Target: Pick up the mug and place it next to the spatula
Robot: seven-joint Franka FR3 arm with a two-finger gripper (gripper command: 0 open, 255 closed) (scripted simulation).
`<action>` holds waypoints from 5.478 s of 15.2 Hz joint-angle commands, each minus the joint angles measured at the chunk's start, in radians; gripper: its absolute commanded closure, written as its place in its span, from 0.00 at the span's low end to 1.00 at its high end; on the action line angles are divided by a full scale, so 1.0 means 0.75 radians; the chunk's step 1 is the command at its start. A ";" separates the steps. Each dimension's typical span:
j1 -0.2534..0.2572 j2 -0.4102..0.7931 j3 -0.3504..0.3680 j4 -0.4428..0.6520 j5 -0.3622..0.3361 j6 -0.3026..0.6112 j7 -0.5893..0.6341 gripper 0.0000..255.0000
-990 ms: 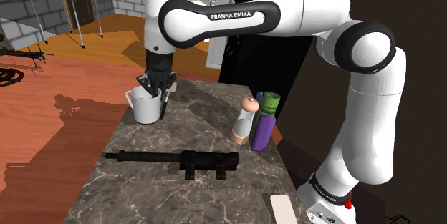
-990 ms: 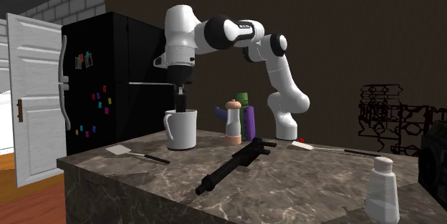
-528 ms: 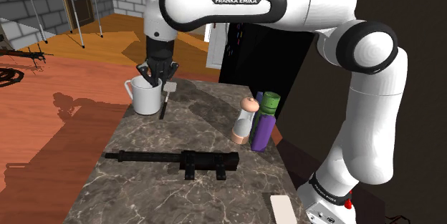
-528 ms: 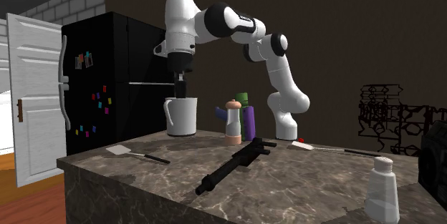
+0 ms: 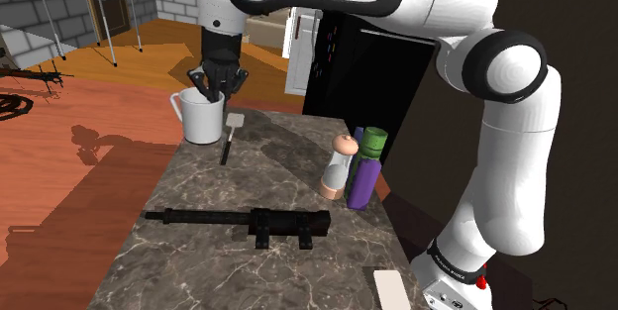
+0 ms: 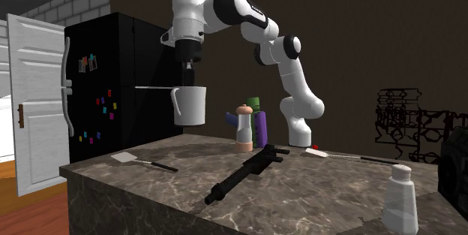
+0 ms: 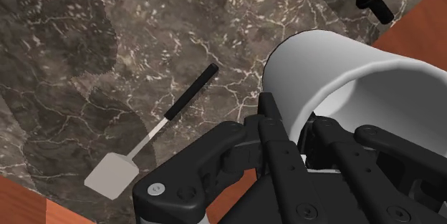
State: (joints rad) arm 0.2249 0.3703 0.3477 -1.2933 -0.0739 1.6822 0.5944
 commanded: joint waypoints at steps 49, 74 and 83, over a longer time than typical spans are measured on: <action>0.073 -2.084 -0.188 -1.902 0.430 -0.158 -0.254 1.00; 0.136 -2.152 -0.091 -2.277 0.534 0.146 -0.267 1.00; 0.124 -2.155 -0.108 -2.234 0.516 0.100 -0.268 0.00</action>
State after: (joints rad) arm 0.3244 -1.2437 0.2756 -2.9858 0.3227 1.7770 0.3955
